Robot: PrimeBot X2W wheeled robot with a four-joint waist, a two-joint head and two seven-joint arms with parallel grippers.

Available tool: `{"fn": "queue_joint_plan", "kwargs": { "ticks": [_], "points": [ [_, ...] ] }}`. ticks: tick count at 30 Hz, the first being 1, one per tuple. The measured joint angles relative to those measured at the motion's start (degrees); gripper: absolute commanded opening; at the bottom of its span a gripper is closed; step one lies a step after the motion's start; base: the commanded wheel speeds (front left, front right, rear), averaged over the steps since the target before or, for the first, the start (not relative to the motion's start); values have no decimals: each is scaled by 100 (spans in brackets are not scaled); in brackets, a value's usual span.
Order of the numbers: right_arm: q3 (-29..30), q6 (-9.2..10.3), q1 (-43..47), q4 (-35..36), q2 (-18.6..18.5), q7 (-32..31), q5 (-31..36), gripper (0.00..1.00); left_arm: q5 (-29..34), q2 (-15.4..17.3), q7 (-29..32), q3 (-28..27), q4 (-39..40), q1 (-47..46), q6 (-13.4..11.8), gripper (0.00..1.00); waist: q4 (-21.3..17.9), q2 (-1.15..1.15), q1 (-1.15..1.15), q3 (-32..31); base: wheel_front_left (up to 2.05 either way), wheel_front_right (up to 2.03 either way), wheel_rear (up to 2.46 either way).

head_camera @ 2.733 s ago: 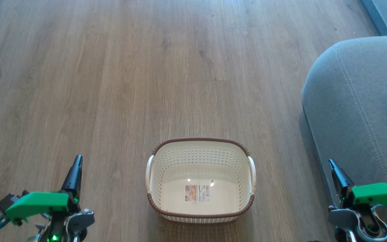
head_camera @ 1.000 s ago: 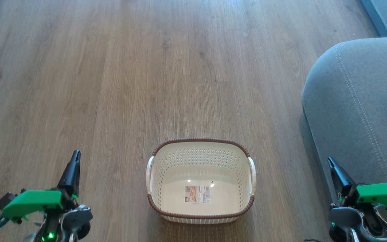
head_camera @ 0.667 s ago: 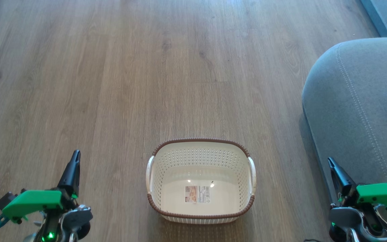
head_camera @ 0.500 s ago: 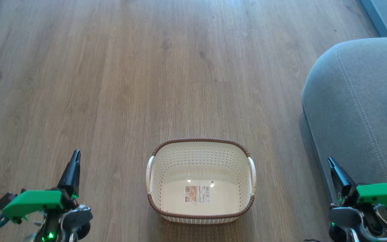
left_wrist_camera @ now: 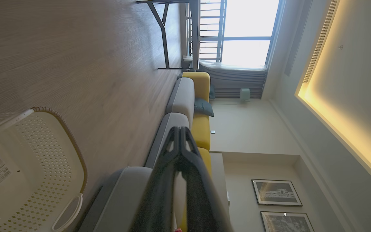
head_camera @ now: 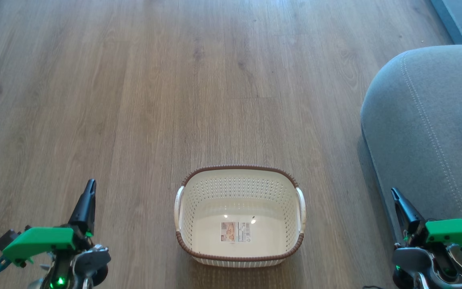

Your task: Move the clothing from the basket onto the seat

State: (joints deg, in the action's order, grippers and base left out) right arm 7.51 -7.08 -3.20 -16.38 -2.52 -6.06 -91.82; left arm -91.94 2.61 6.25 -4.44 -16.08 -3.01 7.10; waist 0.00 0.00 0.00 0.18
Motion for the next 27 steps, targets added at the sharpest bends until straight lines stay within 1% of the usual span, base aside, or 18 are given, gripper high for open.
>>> {"fn": "queue_joint_plan", "kwargs": {
  "ticks": [27],
  "points": [
    [0,0,0,0,0,0,0,0,0,0,0,0,0,0,0,0,0,0,0,0,0,0,0]
  ]
}}
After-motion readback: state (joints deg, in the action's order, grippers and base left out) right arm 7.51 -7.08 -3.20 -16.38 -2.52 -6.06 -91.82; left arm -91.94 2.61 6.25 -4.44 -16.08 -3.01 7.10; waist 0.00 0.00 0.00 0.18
